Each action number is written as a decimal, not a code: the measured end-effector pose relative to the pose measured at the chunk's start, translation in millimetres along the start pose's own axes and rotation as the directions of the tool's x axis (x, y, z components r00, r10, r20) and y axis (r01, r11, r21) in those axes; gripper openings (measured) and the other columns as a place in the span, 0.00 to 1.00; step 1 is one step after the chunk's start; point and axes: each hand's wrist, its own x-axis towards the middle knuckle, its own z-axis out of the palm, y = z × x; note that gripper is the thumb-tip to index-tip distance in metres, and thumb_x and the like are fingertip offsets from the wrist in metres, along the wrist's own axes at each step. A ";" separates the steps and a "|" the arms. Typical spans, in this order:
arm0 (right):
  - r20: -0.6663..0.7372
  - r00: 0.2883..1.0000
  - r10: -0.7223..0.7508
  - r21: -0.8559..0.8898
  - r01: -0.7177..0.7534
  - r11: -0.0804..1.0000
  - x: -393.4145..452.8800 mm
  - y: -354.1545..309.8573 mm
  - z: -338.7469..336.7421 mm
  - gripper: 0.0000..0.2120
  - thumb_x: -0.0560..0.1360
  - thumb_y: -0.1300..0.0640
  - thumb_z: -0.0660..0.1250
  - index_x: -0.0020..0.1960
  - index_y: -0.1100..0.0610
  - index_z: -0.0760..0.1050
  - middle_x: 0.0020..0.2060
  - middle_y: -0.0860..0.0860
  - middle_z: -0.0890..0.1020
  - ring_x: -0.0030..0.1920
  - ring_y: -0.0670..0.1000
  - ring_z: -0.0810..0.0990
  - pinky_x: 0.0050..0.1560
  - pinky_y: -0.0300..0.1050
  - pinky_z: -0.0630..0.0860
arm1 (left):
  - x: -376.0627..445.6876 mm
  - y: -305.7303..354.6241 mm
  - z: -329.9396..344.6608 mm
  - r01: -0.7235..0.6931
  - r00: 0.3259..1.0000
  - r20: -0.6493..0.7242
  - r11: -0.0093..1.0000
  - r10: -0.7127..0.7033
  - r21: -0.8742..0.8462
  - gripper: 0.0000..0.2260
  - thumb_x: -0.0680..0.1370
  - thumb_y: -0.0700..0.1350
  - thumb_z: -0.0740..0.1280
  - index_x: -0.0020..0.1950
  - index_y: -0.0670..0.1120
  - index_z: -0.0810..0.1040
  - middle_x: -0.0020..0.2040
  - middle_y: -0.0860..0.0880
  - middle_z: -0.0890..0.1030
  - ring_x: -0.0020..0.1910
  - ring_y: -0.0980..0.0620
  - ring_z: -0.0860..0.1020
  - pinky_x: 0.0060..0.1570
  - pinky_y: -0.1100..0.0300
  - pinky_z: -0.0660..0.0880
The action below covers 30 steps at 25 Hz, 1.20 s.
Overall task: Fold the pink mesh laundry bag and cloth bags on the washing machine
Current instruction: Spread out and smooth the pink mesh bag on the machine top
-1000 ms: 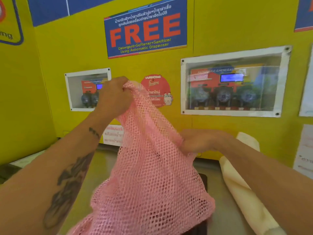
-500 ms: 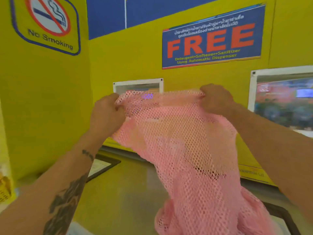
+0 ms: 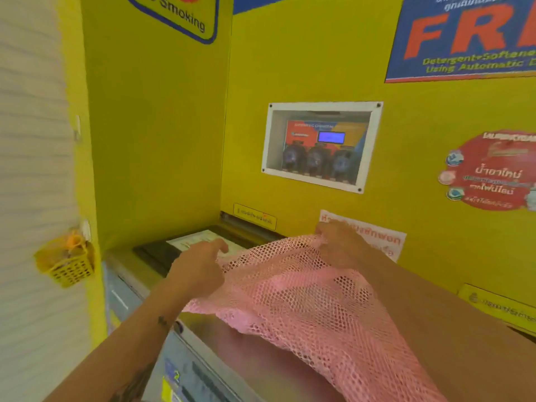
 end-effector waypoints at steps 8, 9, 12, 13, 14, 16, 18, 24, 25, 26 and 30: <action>0.314 0.949 0.021 0.026 -0.031 0.999 -2.7 10.7 12.1 0.24 0.75 0.59 0.67 0.70 0.52 0.69 0.62 0.55 0.74 0.57 0.56 0.76 0.54 0.51 0.78 | -14.2 52.8 22.1 -0.244 0.962 -0.071 0.947 0.264 0.210 0.19 0.76 0.44 0.62 0.67 0.53 0.72 0.62 0.49 0.73 0.61 0.46 0.72 0.60 0.47 0.69; 0.391 0.918 0.064 -0.025 -0.059 0.998 -7.5 16.7 1.6 0.23 0.76 0.56 0.68 0.70 0.53 0.70 0.63 0.53 0.74 0.58 0.55 0.76 0.55 0.50 0.78 | -14.3 71.6 26.1 -0.319 0.941 -0.085 0.943 0.327 0.094 0.17 0.78 0.46 0.62 0.66 0.53 0.73 0.61 0.50 0.74 0.60 0.47 0.74 0.60 0.48 0.70; 0.587 0.760 0.279 -0.213 -0.187 0.959 -35.4 31.3 -25.8 0.24 0.77 0.49 0.68 0.71 0.54 0.69 0.64 0.54 0.74 0.56 0.55 0.78 0.56 0.52 0.80 | -12.3 109.3 46.4 -0.252 0.927 0.229 0.947 0.296 -0.200 0.22 0.78 0.60 0.60 0.70 0.56 0.70 0.70 0.49 0.71 0.67 0.47 0.71 0.66 0.47 0.70; 0.618 0.714 0.329 -0.271 -0.200 0.942 -45.8 36.8 -28.1 0.26 0.76 0.48 0.68 0.71 0.54 0.68 0.62 0.54 0.76 0.53 0.54 0.80 0.53 0.51 0.81 | -9.8 114.1 55.3 -0.211 0.885 0.388 0.965 0.257 -0.156 0.27 0.77 0.65 0.59 0.74 0.58 0.65 0.76 0.48 0.65 0.72 0.44 0.66 0.69 0.42 0.65; 0.633 0.689 0.353 -0.305 -0.197 0.932 -54.6 42.6 -24.4 0.26 0.75 0.49 0.69 0.70 0.55 0.68 0.59 0.55 0.77 0.49 0.53 0.81 0.49 0.48 0.82 | -6.4 113.3 64.7 -0.212 0.837 0.508 0.976 0.203 -0.041 0.32 0.75 0.69 0.58 0.77 0.60 0.59 0.80 0.49 0.57 0.76 0.41 0.59 0.72 0.37 0.59; 0.631 0.689 0.358 -0.327 -0.182 0.927 -69.9 51.9 -7.8 0.24 0.73 0.54 0.69 0.68 0.55 0.69 0.53 0.52 0.79 0.46 0.51 0.80 0.40 0.45 0.79 | -1.8 106.3 81.4 -0.250 0.799 0.590 0.957 0.118 0.147 0.35 0.74 0.71 0.54 0.78 0.63 0.50 0.81 0.49 0.47 0.79 0.39 0.47 0.72 0.30 0.46; 0.600 0.732 0.321 -0.313 -0.154 0.937 -78.0 59.2 9.4 0.23 0.73 0.54 0.67 0.67 0.53 0.68 0.52 0.50 0.77 0.48 0.50 0.78 0.43 0.46 0.75 | 0.6 102.3 89.4 -0.261 0.839 0.527 0.951 0.138 0.167 0.30 0.76 0.68 0.54 0.77 0.63 0.55 0.81 0.48 0.52 0.78 0.39 0.51 0.71 0.30 0.46; 0.158 0.981 0.116 -0.175 -0.088 0.981 -37.8 53.8 -7.6 0.16 0.75 0.63 0.63 0.62 0.53 0.71 0.63 0.55 0.75 0.57 0.56 0.76 0.55 0.52 0.76 | 9.9 100.7 81.4 -0.268 0.958 -0.007 0.904 0.286 0.332 0.09 0.77 0.45 0.60 0.50 0.48 0.80 0.46 0.48 0.79 0.47 0.46 0.79 0.47 0.52 0.76; 0.054 0.995 0.083 -0.160 -0.073 0.984 -28.0 48.2 -11.7 0.19 0.74 0.63 0.64 0.64 0.52 0.71 0.64 0.55 0.75 0.58 0.57 0.76 0.55 0.53 0.76 | 17.7 95.5 75.5 -0.224 0.964 -0.049 0.898 0.261 0.378 0.08 0.76 0.45 0.61 0.49 0.48 0.80 0.45 0.48 0.79 0.46 0.47 0.79 0.45 0.53 0.76; 0.004 0.998 0.067 -0.145 -0.066 0.987 -20.7 42.8 -14.0 0.21 0.75 0.61 0.65 0.66 0.52 0.70 0.65 0.55 0.74 0.60 0.58 0.75 0.56 0.53 0.76 | 24.8 89.2 69.6 -0.179 0.976 -0.042 0.894 0.215 0.411 0.08 0.76 0.46 0.62 0.51 0.48 0.80 0.46 0.48 0.79 0.47 0.47 0.78 0.46 0.52 0.76; 0.185 0.981 0.065 -0.044 -0.057 0.997 -24.8 31.8 -6.0 0.21 0.76 0.53 0.65 0.68 0.52 0.71 0.69 0.55 0.73 0.63 0.58 0.73 0.60 0.51 0.73 | 32.0 69.5 62.6 -0.016 0.998 0.068 0.902 -0.015 0.431 0.18 0.76 0.51 0.60 0.64 0.48 0.74 0.60 0.46 0.75 0.61 0.43 0.73 0.60 0.44 0.69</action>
